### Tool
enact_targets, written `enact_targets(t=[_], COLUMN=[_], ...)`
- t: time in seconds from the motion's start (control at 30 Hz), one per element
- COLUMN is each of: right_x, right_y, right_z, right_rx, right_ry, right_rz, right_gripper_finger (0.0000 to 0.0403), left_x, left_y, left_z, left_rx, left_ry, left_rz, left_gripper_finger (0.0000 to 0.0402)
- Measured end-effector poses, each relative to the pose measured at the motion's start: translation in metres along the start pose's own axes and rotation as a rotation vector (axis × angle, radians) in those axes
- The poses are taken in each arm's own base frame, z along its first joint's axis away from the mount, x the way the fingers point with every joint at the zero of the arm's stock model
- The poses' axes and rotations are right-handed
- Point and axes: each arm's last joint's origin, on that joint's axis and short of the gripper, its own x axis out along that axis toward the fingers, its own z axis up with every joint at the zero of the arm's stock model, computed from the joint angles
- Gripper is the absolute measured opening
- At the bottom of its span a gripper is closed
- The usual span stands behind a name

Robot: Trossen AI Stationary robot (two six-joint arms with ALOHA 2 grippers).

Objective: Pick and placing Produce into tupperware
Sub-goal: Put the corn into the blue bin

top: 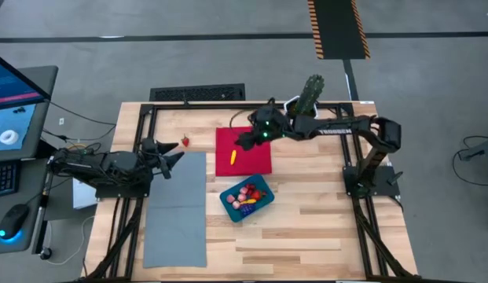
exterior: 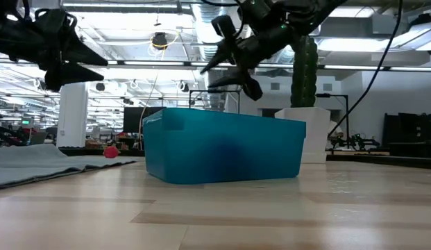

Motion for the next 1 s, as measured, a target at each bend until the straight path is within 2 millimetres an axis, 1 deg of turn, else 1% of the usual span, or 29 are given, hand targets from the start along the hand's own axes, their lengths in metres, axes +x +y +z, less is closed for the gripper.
enact_targets(t=[0.07,0.1,0.17,0.3,0.4,0.53,0.67,0.73,0.8,0.87,1.0], right_x=[0.005,0.008,0.016,0.039,0.056,0.063,0.069,0.076,0.078,0.088,0.1], right_y=[-0.002,-0.005,-0.011,-0.016,-0.018,-0.012,-0.016,-0.017,-0.02,-0.022,-0.027], right_z=[0.007,0.007,0.005,0.007,0.011,0.021,0.025,0.029,0.027,0.028,0.019], right_rx=[0.086,0.137,0.221,0.283,0.336,0.375,0.455,0.479,0.5,0.499,0.526], right_ry=[0.044,0.091,0.176,0.268,0.341,0.405,0.479,0.484,0.517,0.52,0.577], right_rz=[0.059,0.067,0.028,-0.065,-0.125,-0.201,-0.314,-0.325,-0.367,-0.353,-0.36], right_gripper_finger=[0.0182,0.0186,0.0195,0.0213,0.0219,0.0215,0.0205,0.0202,0.0202,0.0205,0.0213], left_x=[0.0,0.0,0.0,0.0,0.0,0.003,0.005,0.006,0.006,0.006,0.006], left_y=[0.001,0.002,0.002,0.004,0.004,0.006,0.009,0.009,0.008,0.008,0.007], left_z=[-0.002,-0.003,-0.004,-0.006,-0.008,-0.017,-0.028,-0.028,-0.029,-0.029,-0.029], left_rx=[0.018,0.025,0.033,0.05,0.058,0.066,0.054,0.035,0.034,0.026,0.024], left_ry=[0.02,0.029,0.037,0.05,0.059,0.08,0.104,0.091,0.094,0.101,0.118], left_rz=[0.01,0.014,0.019,0.038,0.041,0.049,0.064,0.057,0.051,0.038,0.01], left_gripper_finger=[0.0245,0.0245,0.0245,0.0245,0.0245,0.0245,0.0245,0.0245,0.0245,0.0245,0.0245])
